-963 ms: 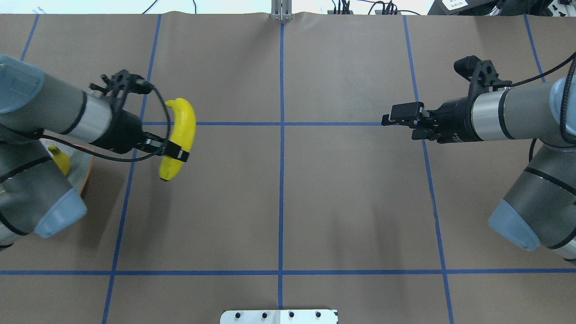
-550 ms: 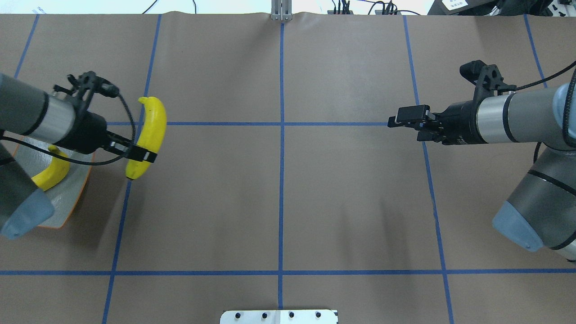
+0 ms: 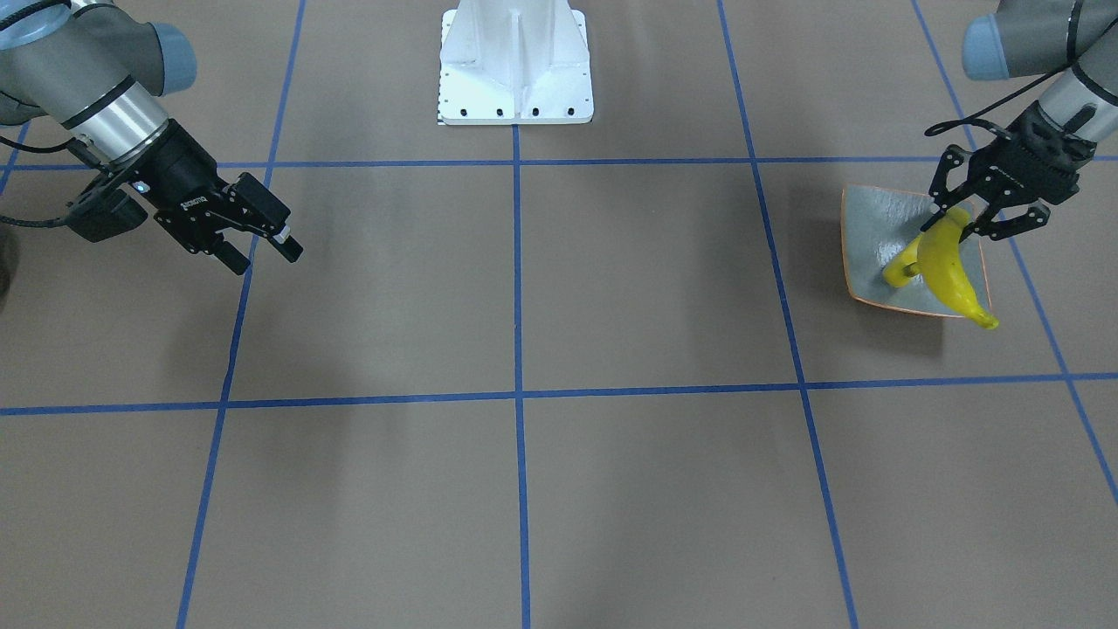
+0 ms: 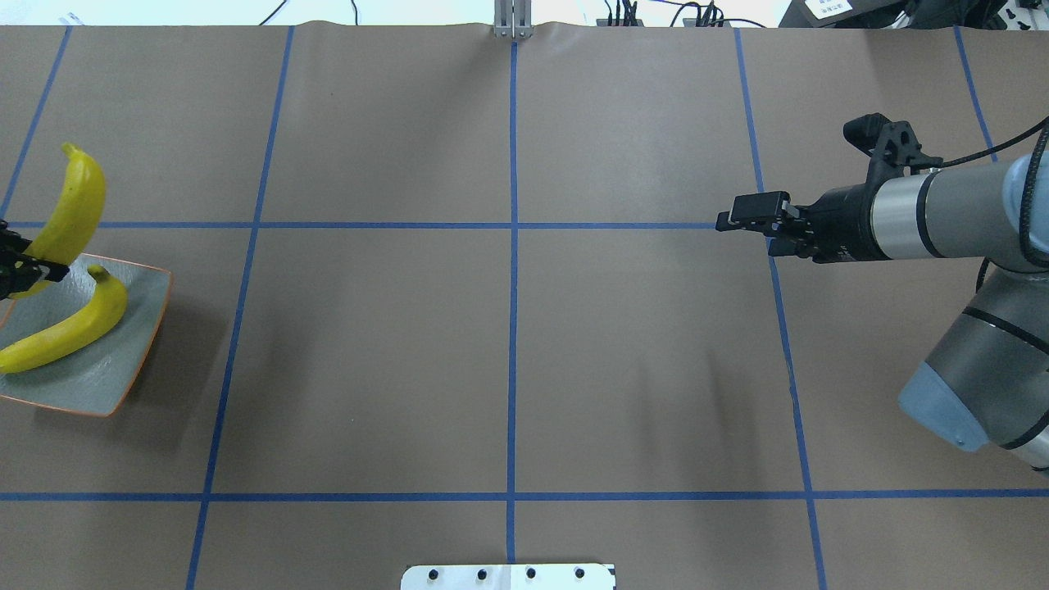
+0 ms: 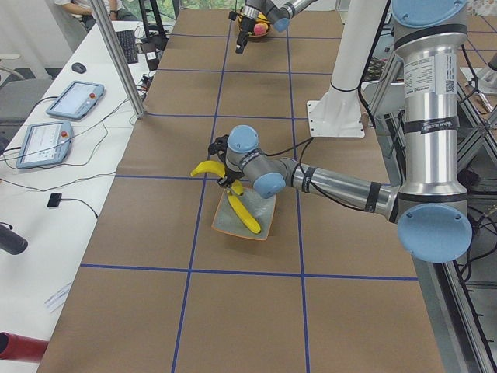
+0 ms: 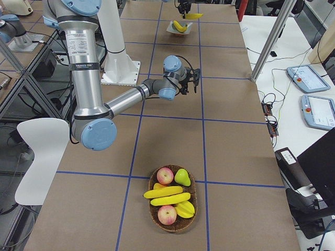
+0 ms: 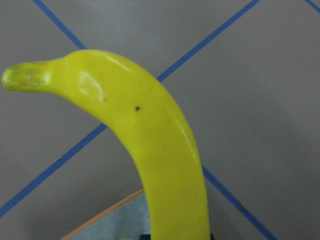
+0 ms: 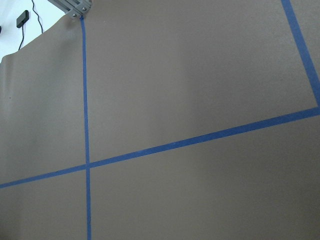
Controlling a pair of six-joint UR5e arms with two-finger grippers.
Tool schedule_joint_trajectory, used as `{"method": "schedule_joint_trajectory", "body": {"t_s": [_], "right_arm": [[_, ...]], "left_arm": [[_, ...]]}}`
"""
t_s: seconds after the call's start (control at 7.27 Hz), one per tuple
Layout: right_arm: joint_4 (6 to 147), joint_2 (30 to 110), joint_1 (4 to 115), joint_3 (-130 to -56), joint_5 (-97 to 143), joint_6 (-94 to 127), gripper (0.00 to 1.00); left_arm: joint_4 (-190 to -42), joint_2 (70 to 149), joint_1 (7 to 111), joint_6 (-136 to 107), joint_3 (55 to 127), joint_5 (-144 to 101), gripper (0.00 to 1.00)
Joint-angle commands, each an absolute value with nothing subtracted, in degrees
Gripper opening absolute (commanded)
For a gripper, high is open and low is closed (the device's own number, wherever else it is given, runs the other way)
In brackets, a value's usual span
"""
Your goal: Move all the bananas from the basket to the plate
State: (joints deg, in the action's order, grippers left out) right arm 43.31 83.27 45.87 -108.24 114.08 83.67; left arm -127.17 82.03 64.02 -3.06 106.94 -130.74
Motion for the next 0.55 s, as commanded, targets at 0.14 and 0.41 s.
{"method": "schedule_joint_trajectory", "body": {"t_s": [0.14,0.41], "right_arm": [[43.07,83.23,45.88,-108.28,114.08,83.67,1.0],[43.07,83.23,45.88,-108.19,114.17,83.67,1.0]], "left_arm": [[-127.09,78.22,64.07,5.69,104.43,-121.83,0.0],[-126.74,78.57,61.98,6.06,103.19,-115.6,0.0]]}}
